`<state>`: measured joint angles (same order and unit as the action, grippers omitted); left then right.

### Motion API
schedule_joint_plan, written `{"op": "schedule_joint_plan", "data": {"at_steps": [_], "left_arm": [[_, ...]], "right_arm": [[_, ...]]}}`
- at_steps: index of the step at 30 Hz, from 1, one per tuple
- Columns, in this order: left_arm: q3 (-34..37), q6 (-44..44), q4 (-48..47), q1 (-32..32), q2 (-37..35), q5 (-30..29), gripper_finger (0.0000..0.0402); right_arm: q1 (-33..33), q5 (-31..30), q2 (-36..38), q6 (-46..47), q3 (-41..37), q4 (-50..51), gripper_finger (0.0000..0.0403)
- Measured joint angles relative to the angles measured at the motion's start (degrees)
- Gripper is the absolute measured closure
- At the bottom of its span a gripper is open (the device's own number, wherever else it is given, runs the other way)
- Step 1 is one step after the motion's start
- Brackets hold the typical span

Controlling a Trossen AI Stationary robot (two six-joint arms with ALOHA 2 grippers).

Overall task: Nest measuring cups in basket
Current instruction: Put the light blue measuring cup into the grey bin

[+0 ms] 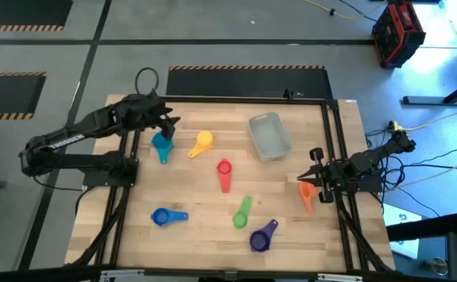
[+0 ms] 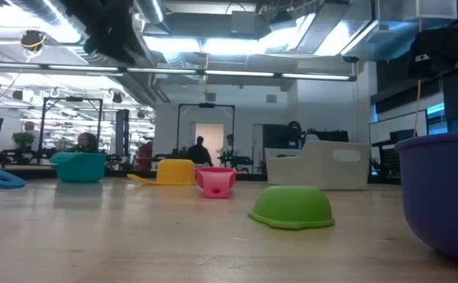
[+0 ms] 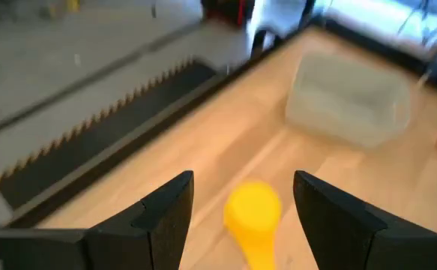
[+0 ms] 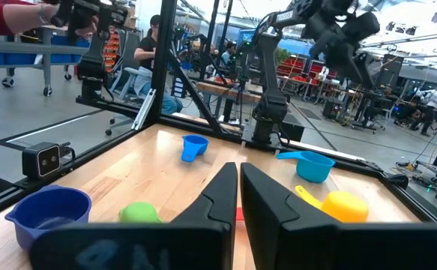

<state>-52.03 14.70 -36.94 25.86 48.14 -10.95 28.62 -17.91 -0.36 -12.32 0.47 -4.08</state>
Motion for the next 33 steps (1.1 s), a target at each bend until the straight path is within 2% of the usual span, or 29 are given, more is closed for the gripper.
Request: {"op": "schedule_joint_plan", "data": {"at_steps": [8, 14, 23, 33], "left_arm": [[-0.4, -2.9, -13.7, 10.3, 6.6, 1.7, 0.0178], [-0.4, -5.1, -22.6, 15.7, 12.3, 1.7, 0.0178], [-0.4, -6.4, -23.7, 20.0, 21.5, 3.3, 0.0179], [-0.4, -8.9, -24.1, 20.4, 30.6, 3.8, 0.0181]], "right_arm": [[0.0, 0.0, 0.0, 0.0, 0.0, 0.0, 0.0378], [0.0, 0.0, 0.0, 0.0, 0.0, 0.0, 0.0378], [0.0, 0.0, 0.0, 0.0, 0.0, 0.0, 0.0378], [0.0, 0.0, 0.0, 0.0, 0.0, 0.0, 0.0378]]}}
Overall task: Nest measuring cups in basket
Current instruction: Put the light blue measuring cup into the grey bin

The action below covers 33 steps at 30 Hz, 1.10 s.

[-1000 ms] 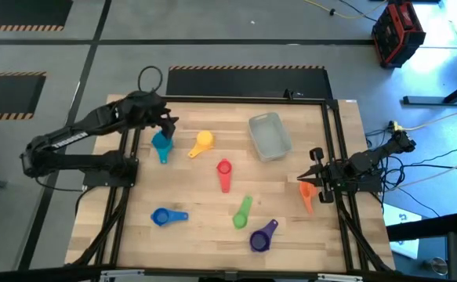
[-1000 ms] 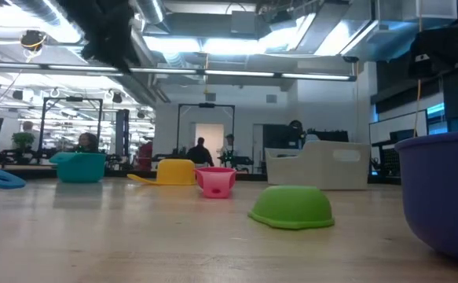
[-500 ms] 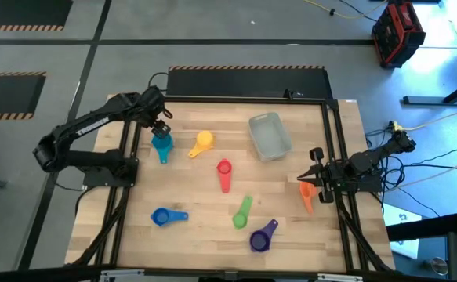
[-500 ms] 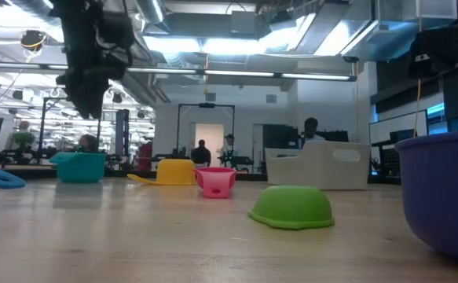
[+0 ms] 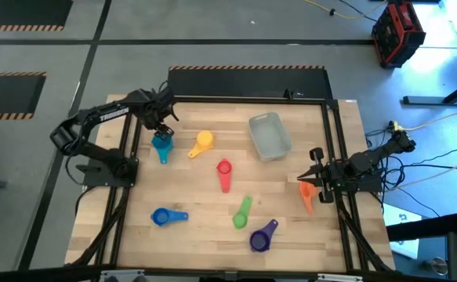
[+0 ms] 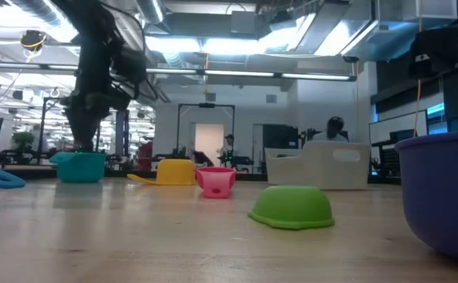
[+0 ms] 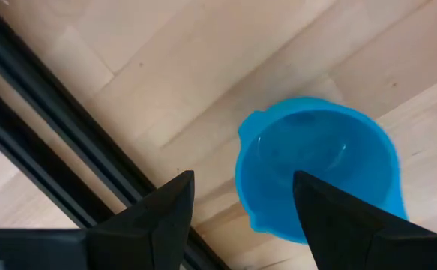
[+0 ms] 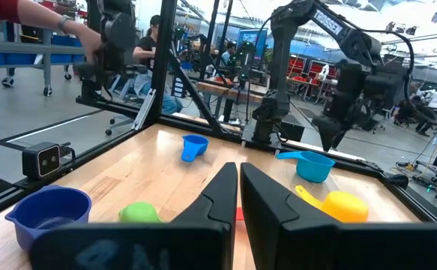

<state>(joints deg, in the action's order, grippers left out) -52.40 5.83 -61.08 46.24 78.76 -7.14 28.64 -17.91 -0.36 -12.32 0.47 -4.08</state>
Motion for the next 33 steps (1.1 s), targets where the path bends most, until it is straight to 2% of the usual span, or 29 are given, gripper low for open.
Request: {"op": "schedule_joint_plan", "data": {"at_steps": [11, 19, 33], "left_arm": [[0.0, -0.5, 0.1, 0.0, 9.5, -1.3, 0.0184], [0.0, -0.5, 0.3, 0.0, 12.7, -1.3, 0.0187], [0.0, -0.5, 0.3, 0.0, 12.8, -1.4, 0.0269]], "right_arm": [[0.0, 0.0, 0.0, 0.0, 0.0, 0.0, 0.0378], [0.0, 0.0, 0.0, 0.0, 0.0, 0.0, 0.0378], [0.0, 0.0, 0.0, 0.0, 0.0, 0.0, 0.0378]]}}
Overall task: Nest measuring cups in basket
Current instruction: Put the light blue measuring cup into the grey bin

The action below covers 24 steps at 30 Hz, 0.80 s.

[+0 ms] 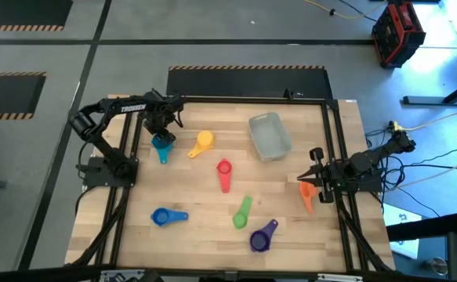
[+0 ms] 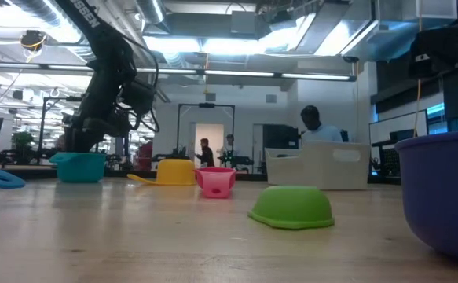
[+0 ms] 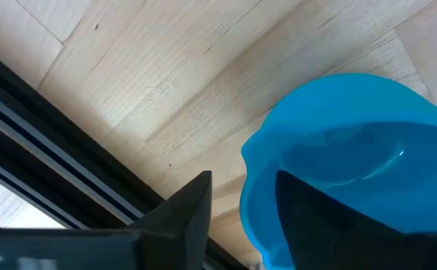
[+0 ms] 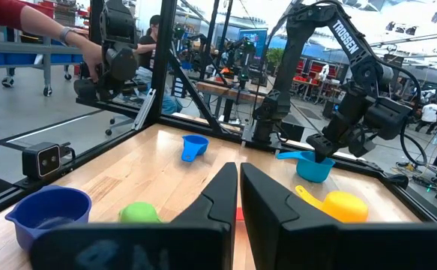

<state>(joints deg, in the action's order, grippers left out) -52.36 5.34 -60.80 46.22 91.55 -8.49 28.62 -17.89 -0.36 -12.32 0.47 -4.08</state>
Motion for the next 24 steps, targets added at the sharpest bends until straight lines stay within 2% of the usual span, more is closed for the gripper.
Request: {"op": "schedule_joint_plan", "data": {"at_steps": [13, 20, 24], "left_arm": [[-0.1, -0.1, -0.2, 0.0, -0.2, 0.1, 0.0388], [-0.1, -0.1, -0.3, 0.0, -0.2, 0.3, 0.0386], [-0.1, -0.1, -0.5, 0.0, -0.3, 3.0, 0.0394]], "right_arm": [[0.0, 0.0, 0.0, 0.0, 0.0, 0.0, 0.0378], [0.0, 0.0, 0.0, 0.0, 0.0, 0.0, 0.0378], [0.0, 0.0, 0.0, 0.0, 0.0, 0.0, 0.0378]]}}
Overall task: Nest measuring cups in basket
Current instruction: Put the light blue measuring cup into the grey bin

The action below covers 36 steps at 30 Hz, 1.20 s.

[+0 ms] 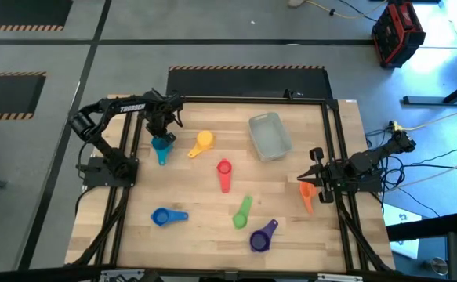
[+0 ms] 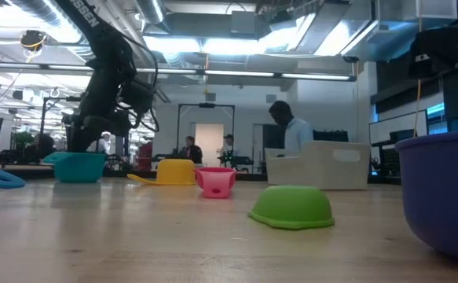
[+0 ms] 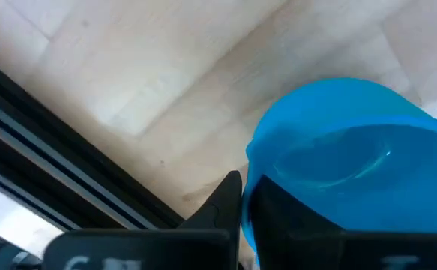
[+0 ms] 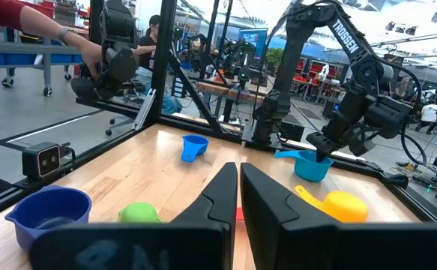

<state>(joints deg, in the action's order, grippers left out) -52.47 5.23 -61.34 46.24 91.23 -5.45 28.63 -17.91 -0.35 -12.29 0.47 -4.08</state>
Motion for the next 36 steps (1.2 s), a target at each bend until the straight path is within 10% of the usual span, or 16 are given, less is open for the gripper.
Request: {"op": "schedule_joint_plan", "data": {"at_steps": [15, 36], "left_arm": [[-12.4, 1.2, -12.8, -5.0, -3.5, 5.1, 0.0397], [-35.3, 9.7, -8.0, -20.1, -1.7, 8.3, 0.0399]], "right_arm": [[0.0, 0.0, 0.0, 0.0, 0.0, -1.9, 0.0378], [0.0, -0.1, 0.0, 0.0, 0.0, -3.5, 0.0378]]}}
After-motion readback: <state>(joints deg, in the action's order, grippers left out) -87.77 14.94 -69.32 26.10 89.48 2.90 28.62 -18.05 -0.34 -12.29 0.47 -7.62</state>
